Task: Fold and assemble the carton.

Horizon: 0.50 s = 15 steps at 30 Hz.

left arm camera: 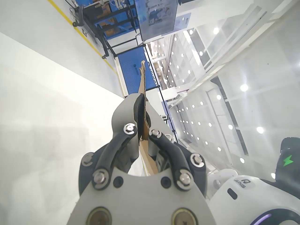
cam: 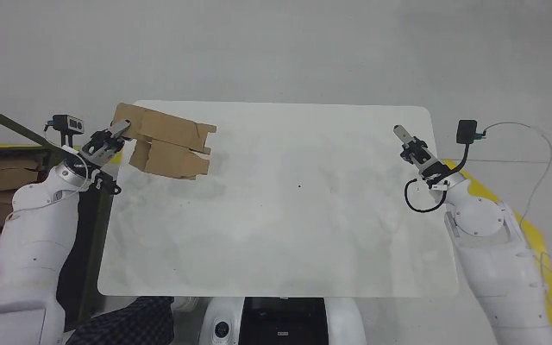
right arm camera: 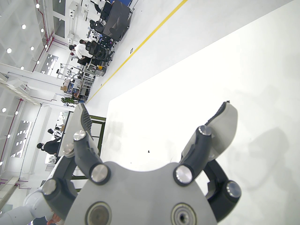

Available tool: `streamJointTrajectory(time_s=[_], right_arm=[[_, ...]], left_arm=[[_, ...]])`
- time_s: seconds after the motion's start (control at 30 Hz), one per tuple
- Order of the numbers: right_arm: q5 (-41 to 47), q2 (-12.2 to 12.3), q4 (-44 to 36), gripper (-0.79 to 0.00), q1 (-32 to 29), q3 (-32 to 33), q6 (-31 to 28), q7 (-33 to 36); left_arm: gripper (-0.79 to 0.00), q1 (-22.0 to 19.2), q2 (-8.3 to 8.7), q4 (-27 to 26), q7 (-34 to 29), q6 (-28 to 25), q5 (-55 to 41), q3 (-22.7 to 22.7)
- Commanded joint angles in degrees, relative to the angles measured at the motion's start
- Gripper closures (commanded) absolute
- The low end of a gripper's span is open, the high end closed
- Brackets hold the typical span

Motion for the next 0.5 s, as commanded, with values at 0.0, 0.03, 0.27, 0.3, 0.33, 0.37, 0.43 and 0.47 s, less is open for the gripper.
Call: streamJointTrajectory(time_s=[0.0, 0.03, 0.27, 0.3, 0.33, 0.37, 0.43, 0.47], right_arm=[[0.0, 0.0, 0.0, -0.785, 0.0, 0.0, 0.0, 0.0], [0.0, 0.0, 0.0, -0.785, 0.0, 0.0, 0.0, 0.0], [0.0, 0.0, 0.0, -0.785, 0.0, 0.0, 0.0, 0.0], [0.0, 0.0, 0.0, -0.785, 0.0, 0.0, 0.0, 0.0], [0.0, 0.0, 0.0, -0.785, 0.0, 0.0, 0.0, 0.0], [0.0, 0.0, 0.0, -0.785, 0.0, 0.0, 0.0, 0.0], [0.0, 0.0, 0.0, -0.785, 0.0, 0.0, 0.0, 0.0], [0.0, 0.0, 0.0, -0.785, 0.0, 0.0, 0.0, 0.0]], left_arm=[[0.0, -0.4, -0.45, -0.6, 0.0, 0.0, 0.0, 1.4], [0.0, -0.6, -0.67, -0.8, 0.1, -0.1, 0.1, 2.0], [0.0, -2.4, -2.3, -1.9, 0.5, -0.4, 1.9, 6.9], [0.0, -2.8, -2.59, -2.0, 0.5, -0.5, 2.3, 7.8], [0.0, -3.1, -2.9, -2.2, 0.5, -0.5, 2.6, 8.7], [0.0, -3.5, -3.23, -2.4, 0.7, -0.4, 2.9, 9.6], [0.0, -4.2, -3.91, -2.8, 1.2, -0.2, 3.8, 11.5], [0.0, -4.6, -4.27, -3.0, 1.6, 0.0, 4.3, 12.6]])
